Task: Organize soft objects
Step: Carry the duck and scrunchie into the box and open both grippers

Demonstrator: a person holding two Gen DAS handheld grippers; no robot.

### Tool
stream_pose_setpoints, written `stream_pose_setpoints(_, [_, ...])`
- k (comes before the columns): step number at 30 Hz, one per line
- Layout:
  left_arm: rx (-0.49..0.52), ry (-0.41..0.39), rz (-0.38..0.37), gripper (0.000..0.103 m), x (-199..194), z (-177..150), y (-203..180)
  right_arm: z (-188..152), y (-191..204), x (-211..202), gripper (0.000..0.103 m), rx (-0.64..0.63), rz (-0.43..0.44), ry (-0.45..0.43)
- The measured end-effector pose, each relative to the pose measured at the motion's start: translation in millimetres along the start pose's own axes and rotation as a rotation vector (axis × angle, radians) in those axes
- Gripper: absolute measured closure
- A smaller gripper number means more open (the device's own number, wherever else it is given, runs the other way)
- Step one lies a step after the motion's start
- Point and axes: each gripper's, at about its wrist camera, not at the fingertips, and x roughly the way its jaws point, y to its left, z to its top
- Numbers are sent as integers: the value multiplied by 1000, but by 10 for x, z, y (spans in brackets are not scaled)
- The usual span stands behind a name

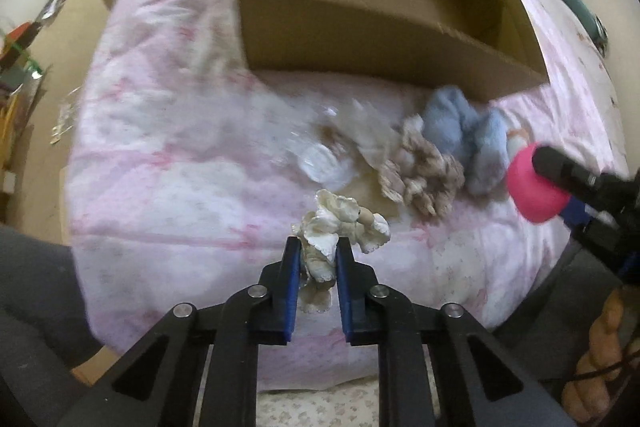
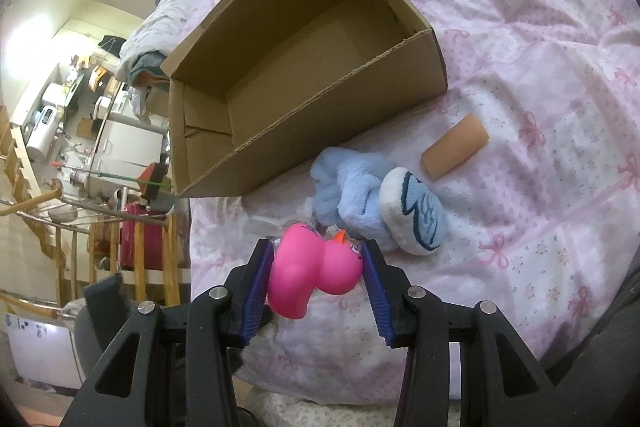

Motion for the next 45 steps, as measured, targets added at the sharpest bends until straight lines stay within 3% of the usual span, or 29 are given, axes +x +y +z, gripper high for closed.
stream_pose_setpoints(6, [-81,-80,15,88,-378,177,327,-8,14,-29,55,-8,-6,-5])
stream_pose_setpoints(9, [-74,-91,-18,88,-464,361,371,5,54,-72,55,-26,-7,-22])
stream_pose_setpoints(18, [-19,-194,4,88,-675,929,190,382,441,-337,55,-154,59,-126])
stream_pose_setpoints(25, [48,-233,39,88,-519,1331,-67,833,564,-191,56,-255,-44,-183])
stream_pose_setpoints(29, [83,-236,60,87,-326,1491,-166,969,515,-49,64,-292,-117,-216])
stream_pose_setpoints(31, [91,-230,58,87,-228,1538,-203,991,471,22,67,-286,-127,-207])
stream_pose_setpoints(41, [155,-248,87,87,11,1492,-342,1006,272,32,67,-226,-135,-210])
stream_pose_setpoints(44, [162,-249,89,87,27,1477,-350,1000,224,66,63,-185,-141,-205])
stream_pose_setpoints(45, [161,-245,81,87,32,1478,-350,996,222,74,48,-182,-142,-202])
